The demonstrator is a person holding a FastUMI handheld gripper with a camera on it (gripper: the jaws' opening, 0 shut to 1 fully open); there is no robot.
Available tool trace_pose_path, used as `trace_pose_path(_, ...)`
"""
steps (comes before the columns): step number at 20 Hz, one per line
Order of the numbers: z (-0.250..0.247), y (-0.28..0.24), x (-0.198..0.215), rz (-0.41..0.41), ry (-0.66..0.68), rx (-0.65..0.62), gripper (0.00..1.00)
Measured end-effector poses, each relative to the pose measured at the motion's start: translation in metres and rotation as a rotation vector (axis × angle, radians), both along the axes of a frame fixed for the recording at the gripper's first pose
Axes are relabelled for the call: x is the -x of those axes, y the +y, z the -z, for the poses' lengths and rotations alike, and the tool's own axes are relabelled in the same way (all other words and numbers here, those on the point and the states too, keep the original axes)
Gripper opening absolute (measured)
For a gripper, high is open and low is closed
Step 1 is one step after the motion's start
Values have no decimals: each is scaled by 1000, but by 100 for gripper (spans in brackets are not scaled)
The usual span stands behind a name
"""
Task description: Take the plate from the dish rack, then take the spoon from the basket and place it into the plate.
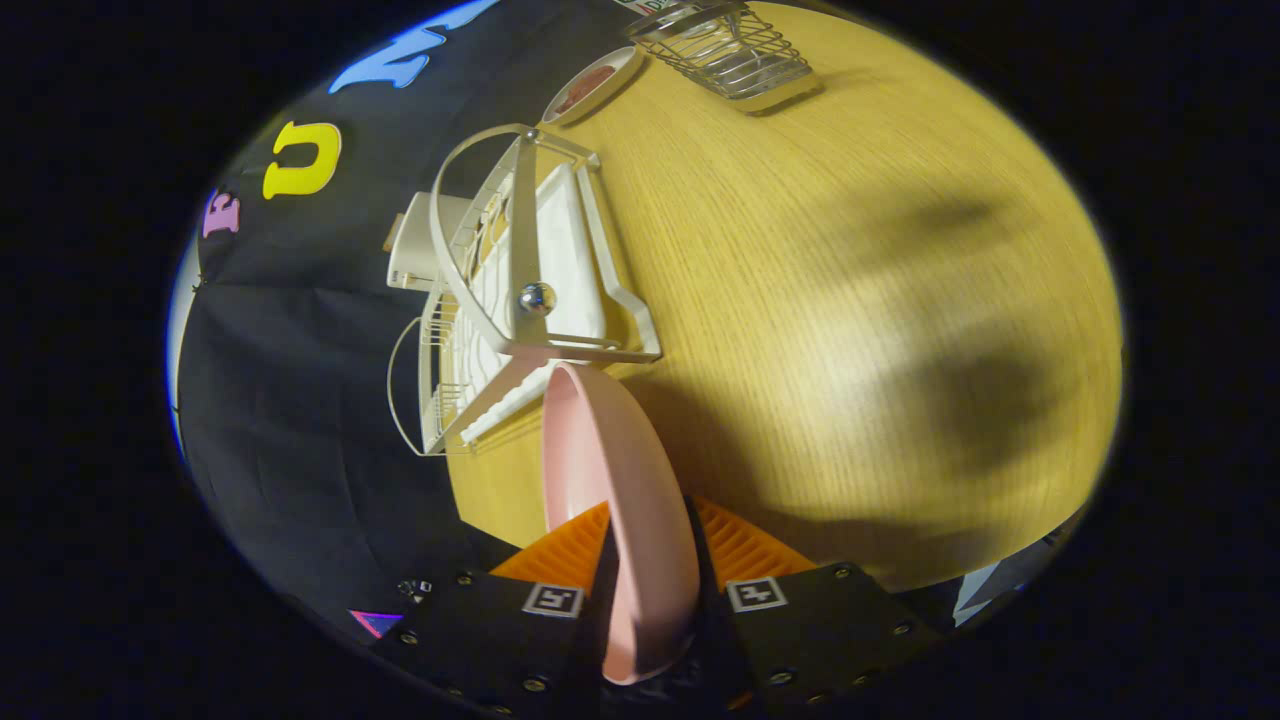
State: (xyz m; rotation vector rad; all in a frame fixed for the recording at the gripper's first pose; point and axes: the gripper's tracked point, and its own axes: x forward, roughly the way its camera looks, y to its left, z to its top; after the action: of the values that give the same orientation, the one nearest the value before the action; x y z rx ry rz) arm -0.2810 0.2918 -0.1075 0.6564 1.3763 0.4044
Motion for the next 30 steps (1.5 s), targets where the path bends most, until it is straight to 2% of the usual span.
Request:
trace_pose_path(1, 2, -8, 1, -9, 4, 24, 45)
trace_pose_path(6, 2, -24, -5, 48, 6, 20, 46)
trace_pose_path(11, 4, -47, -3, 51, -9, 43, 47)
trace_pose_path(14, -5, -53, -8, 81, -28, 20, 47)
trace_pose_path(17, -22, -74, -41, 162, -116, 51, 47)
trace_pose_path(25, -95, -155, -161, 448, -406, 199, 47)
trace_pose_path(30, -112, -168, -206, 602, -506, 243, 47)
